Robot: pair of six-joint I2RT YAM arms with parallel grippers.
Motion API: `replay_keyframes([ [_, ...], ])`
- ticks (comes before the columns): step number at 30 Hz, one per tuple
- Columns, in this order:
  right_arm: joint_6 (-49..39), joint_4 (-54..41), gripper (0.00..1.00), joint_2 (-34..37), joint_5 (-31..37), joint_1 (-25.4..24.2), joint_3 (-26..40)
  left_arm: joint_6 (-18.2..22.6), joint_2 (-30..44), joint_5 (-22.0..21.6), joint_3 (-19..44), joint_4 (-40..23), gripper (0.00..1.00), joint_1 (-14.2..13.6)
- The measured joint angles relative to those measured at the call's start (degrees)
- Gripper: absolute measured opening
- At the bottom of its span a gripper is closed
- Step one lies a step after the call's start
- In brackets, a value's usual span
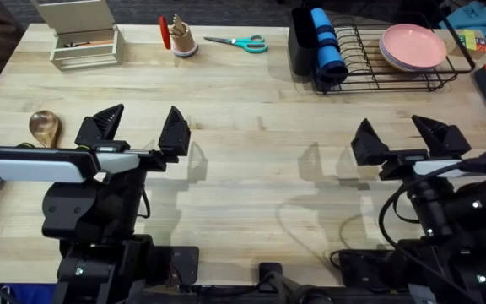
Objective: Pick up the spoon on the table one by one and put them onto the rack
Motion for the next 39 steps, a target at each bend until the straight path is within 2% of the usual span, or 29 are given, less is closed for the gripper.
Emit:
replay_keyframes([
  [20, -0.1, -1.6, 0.992, 0.1, 0.1, 0.0, 0.3, 0.0, 0.0, 0.0, 0.0, 0.0, 0.994, 0.0],
  [23, -0.6, -5.3, 0.992, 0.1, 0.1, 0.0, 2.0, 0.0, 0.0, 0.5, 0.2, -1.4, 0.994, 0.0],
  [26, -1.9, -13.1, 0.992, 0.1, 1.7, 0.0, 5.3, 0.0, 0.2, 1.1, 1.6, -6.3, 0.994, 0.0],
  [29, -3.5, -17.7, 0.992, 1.5, 3.4, 0.0, 8.6, 0.0, 1.9, 1.1, 6.7, -12.9, 0.993, 0.0],
  [33, -4.7, -20.3, 0.992, 5.8, 4.4, 0.0, 16.0, 0.0, 7.0, 1.0, 15.8, -16.8, 0.993, 0.0],
  [39, -5.2, -23.0, 0.992, 17.9, 4.6, 0.0, 29.3, 0.0, 20.0, 0.9, 30.0, -21.0, 0.993, 0.0],
])
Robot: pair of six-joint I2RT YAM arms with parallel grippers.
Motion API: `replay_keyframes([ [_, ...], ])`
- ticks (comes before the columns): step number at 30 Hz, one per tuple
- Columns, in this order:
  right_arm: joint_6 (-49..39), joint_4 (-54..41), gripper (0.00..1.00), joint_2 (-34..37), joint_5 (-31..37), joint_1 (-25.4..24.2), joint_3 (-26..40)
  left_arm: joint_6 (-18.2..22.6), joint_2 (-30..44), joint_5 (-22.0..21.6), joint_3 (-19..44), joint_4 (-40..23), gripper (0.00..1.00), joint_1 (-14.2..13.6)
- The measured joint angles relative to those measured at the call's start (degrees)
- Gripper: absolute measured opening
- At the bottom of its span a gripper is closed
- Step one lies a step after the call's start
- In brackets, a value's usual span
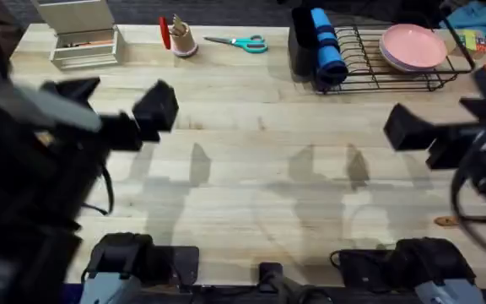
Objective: Pick up the spoon on the table one by one and put them onto the rack
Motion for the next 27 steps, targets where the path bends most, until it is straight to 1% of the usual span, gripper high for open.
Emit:
replay_keyframes([
  [2, 0.0, -1.5, 0.992, 4.7, 0.0, 0.0, 4.4, 0.0, 5.0, 0.0, 4.9, -2.1, 0.993, 0.0],
  [6, -0.2, -7.3, 0.992, 15.0, 0.0, 0.0, 14.8, 0.0, 14.9, 0.0, 15.0, -6.6, 0.994, 0.0],
  [7, -0.3, -13.6, 0.992, 22.5, 0.0, 0.0, 22.7, 0.0, 22.0, 0.4, 22.8, -10.8, 0.993, 0.0],
  [12, -0.4, -21.5, 0.992, 32.0, 0.0, 0.0, 33.1, 0.0, 31.4, 0.9, 32.3, -15.3, 0.993, 0.0],
  [15, -0.4, -21.5, 0.992, 35.5, 0.0, 0.0, 36.3, 0.0, 34.9, 1.2, 35.6, -16.1, 0.993, 0.0],
  [16, 0.8, -21.3, 0.992, 37.0, 0.0, 0.0, 37.0, 0.0, 36.6, 2.0, 36.7, -16.2, 0.993, 0.0],
  [20, 4.2, -23.9, 0.992, 37.5, 0.0, 0.0, 37.0, 0.0, 37.3, 2.2, 36.8, -16.4, 0.993, 0.0],
  [24, 6.7, -24.3, 0.992, 37.5, 0.0, -0.2, 37.0, 0.0, 37.4, 2.4, 36.8, -16.4, 0.993, 0.0],
  [27, 9.4, -24.4, 0.992, 37.5, 0.7, -1.4, 37.0, 0.0, 37.4, 2.4, 36.8, -16.5, 0.993, 0.0],
])
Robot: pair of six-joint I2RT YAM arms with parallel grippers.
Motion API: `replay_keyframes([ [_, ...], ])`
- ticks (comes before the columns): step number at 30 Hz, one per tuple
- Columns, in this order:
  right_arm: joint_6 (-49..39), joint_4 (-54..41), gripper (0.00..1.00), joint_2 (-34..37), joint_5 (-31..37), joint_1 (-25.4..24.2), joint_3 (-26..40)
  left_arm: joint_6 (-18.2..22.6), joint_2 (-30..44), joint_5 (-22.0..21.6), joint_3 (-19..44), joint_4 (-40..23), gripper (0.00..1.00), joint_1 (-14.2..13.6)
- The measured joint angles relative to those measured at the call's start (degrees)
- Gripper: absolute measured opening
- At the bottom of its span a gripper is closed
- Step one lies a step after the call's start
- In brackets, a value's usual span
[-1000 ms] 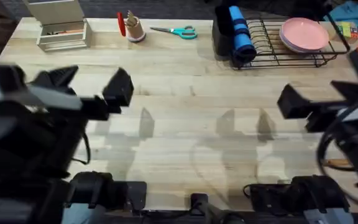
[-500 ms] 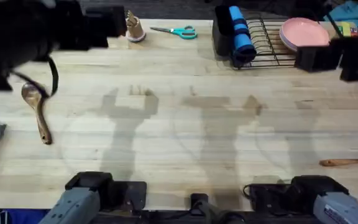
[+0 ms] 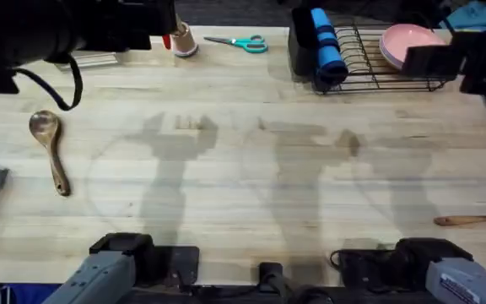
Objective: Pick up the spoon on the table one by one and put them onto the rack
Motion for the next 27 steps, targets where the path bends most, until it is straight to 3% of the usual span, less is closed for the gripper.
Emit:
replay_keyframes([
  [5, 6.4, -1.8, 0.992, 0.0, 4.0, -4.8, 0.0, 0.0, 0.0, 0.0, 0.0, 0.0, 0.993, 0.0],
  [10, 11.3, -4.2, 0.992, 0.0, 5.5, -12.8, 0.0, 0.0, 0.0, 0.0, 0.0, 0.0, 0.993, 0.0],
  [22, 23.9, -9.1, 0.992, 0.0, 6.6, -40.4, 0.0, 0.0, 0.0, 0.0, 0.0, 0.0, 0.994, 0.0],
  [27, 26.2, -10.5, 0.992, 0.0, 6.7, -49.4, 0.0, 0.0, 0.0, 0.0, 0.0, 0.0, 0.993, 0.0],
])
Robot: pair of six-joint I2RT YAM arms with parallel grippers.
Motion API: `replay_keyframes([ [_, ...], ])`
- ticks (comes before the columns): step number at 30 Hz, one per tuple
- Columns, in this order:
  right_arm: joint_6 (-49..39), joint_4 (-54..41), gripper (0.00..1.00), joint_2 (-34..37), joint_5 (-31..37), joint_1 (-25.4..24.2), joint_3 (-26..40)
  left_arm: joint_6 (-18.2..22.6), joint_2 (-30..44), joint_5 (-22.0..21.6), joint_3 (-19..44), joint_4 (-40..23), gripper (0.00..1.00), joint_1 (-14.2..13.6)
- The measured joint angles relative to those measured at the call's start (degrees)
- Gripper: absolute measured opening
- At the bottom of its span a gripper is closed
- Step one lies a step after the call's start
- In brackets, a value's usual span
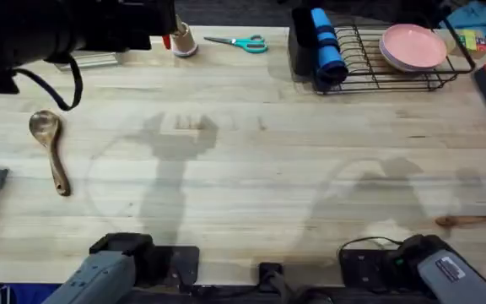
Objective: Pick up the spoon on the table one by one and put them onto the rack
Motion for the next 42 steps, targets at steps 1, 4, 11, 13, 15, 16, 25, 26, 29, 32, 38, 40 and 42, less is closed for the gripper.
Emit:
replay_keyframes([
  [1, 0.2, -0.3, 0.992, 0.0, 0.0, -1.3, 0.0, 0.0, 0.0, 0.0, 0.0, 0.0, 0.993, 0.0],
  [4, 0.8, -0.4, 0.992, 0.0, 0.1, -4.6, 0.0, 0.0, 0.0, 0.0, 0.0, 0.0, 0.993, 0.0],
  [11, 1.0, -0.5, 0.992, 0.4, 0.2, -6.9, 0.0, 0.0, 0.0, 0.0, 0.0, -0.1, 0.993, 0.0],
  [13, 1.0, -0.7, 0.992, 1.1, 0.2, -7.0, 0.0, 0.0, 0.0, 0.0, 0.0, -0.1, 0.993, 0.0],
  [15, 1.0, -1.1, 0.992, 1.7, 0.2, -7.0, 0.0, 0.0, 0.0, 0.0, 0.0, -0.1, 0.993, 0.0],
  [16, 1.0, -1.4, 0.992, 2.1, 0.2, -7.0, 0.0, 0.0, 0.0, 0.0, 0.0, -0.1, 0.993, 0.0],
  [25, 1.0, -1.8, 0.992, 5.5, 0.2, -7.0, 0.0, 0.0, 0.0, 0.0, 0.0, -0.1, 0.993, 0.0],
  [26, 1.0, -1.9, 0.992, 6.0, 0.2, -7.0, 0.0, 0.0, 0.0, 0.0, 0.0, -0.1, 0.993, 0.0],
  [29, 1.0, -2.1, 0.992, 7.5, 0.2, -7.0, 0.0, 0.0, 0.0, 0.0, 0.0, -0.1, 0.993, 0.0],
  [32, 1.0, -2.1, 0.992, 9.2, 0.2, -7.0, 0.0, 0.0, 0.0, 0.0, 0.0, -0.1, 0.993, 0.0],
  [38, 1.0, -2.7, 0.992, 13.4, 0.2, -7.9, 0.0, 0.0, 0.0, 0.0, 0.0, -0.1, 0.993, 0.0],
  [40, 1.0, -2.9, 0.992, 14.8, 0.2, -8.9, 0.0, 0.0, 0.0, 0.0, 0.0, -0.1, 0.993, 0.0],
  [42, 1.3, -3.0, 0.992, 15.9, 0.1, -9.8, 0.0, 0.0, 0.0, 0.0, 0.0, -0.1, 0.993, 0.0],
])
